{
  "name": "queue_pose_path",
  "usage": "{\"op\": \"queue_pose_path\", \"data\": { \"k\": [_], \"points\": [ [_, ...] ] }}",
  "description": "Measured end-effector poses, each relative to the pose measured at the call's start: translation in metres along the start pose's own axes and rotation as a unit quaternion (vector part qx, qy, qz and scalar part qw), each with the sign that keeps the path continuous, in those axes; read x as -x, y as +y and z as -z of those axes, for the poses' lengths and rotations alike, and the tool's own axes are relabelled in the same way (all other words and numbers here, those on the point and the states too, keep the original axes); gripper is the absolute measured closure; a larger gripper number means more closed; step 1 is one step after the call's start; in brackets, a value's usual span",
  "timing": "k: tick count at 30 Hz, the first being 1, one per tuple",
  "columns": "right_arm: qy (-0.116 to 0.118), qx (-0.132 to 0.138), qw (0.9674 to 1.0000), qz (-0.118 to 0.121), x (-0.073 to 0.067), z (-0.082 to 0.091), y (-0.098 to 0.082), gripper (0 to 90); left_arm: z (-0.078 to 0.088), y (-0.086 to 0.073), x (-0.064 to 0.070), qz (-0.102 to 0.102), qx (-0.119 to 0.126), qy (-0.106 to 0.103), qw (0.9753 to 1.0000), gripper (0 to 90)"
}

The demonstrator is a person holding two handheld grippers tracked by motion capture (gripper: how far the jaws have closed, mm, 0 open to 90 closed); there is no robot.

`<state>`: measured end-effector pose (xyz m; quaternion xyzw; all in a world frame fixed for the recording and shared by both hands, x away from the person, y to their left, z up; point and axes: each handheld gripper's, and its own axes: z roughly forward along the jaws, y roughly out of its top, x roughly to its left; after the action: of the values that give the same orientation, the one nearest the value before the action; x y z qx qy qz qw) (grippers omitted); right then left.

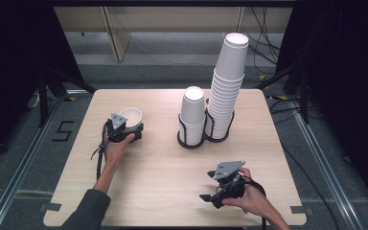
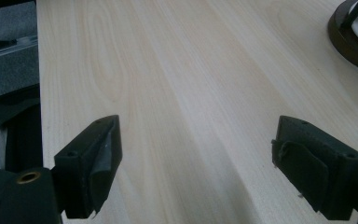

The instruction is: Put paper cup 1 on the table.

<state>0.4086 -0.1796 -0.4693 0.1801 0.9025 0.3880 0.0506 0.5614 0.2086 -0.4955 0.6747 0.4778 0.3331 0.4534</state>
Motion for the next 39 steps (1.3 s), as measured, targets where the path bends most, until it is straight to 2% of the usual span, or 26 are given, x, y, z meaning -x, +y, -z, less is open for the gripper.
{"op": "queue_pose_path", "data": {
  "k": [3,6,8,13,17,23,26,29,31,32,35,39],
  "points": [
    [-0.001,-0.002,1.0,0.0,0.0,0.001,-0.001,16.6,0.001,-0.001,0.001,-0.014,-0.008,0.001,0.9999,12.7],
    [-0.002,-0.003,1.0,0.0,0.0,0.001,-0.001,16.7,0.002,-0.003,0.002,-0.007,-0.011,0.002,0.9999,13.1],
    [-0.004,-0.002,1.0,0.003,0.0,0.002,-0.002,16.6,0.004,-0.004,0.003,-0.019,-0.024,0.006,0.9995,13.3],
    [-0.003,-0.001,1.0,-0.002,0.0,0.002,-0.003,16.7,0.008,-0.006,0.002,-0.013,-0.033,-0.004,0.9994,13.9],
    [-0.005,0.0,1.0,-0.001,0.0,0.003,-0.003,16.6,0.011,-0.012,0.003,-0.026,-0.054,-0.001,0.9982,14.4],
    [-0.006,0.0,1.0,-0.001,0.0,0.004,-0.004,16.8,0.016,-0.018,0.002,-0.007,-0.056,-0.002,0.9984,14.4],
    [-0.005,-0.001,1.0,-0.006,0.0,0.005,-0.005,16.8,0.023,-0.02,0.0,0.009,-0.062,0.002,0.998,14.5],
    [-0.007,0.003,1.0,-0.003,0.001,0.006,-0.005,16.8,0.03,-0.021,-0.001,0.015,-0.061,0.008,0.998,14.4],
    [-0.01,0.006,0.9999,-0.001,0.001,0.007,-0.005,16.8,0.035,-0.021,-0.001,0.022,-0.067,0.003,0.9975,14.5],
    [-0.011,0.004,0.9999,-0.006,0.001,0.008,-0.005,16.8,0.039,-0.02,-0.001,0.019,-0.073,-0.001,0.9972,14.5],
    [-0.012,0.007,0.9999,-0.01,0.002,0.01,-0.005,16.8,0.05,-0.019,0.004,0.02,-0.062,0.009,0.9979,14.5],
    [-0.016,0.007,0.9997,-0.014,0.002,0.01,-0.006,16.8,0.064,-0.019,0.01,0.023,-0.071,-0.005,0.9972,14.5]
  ]
}}
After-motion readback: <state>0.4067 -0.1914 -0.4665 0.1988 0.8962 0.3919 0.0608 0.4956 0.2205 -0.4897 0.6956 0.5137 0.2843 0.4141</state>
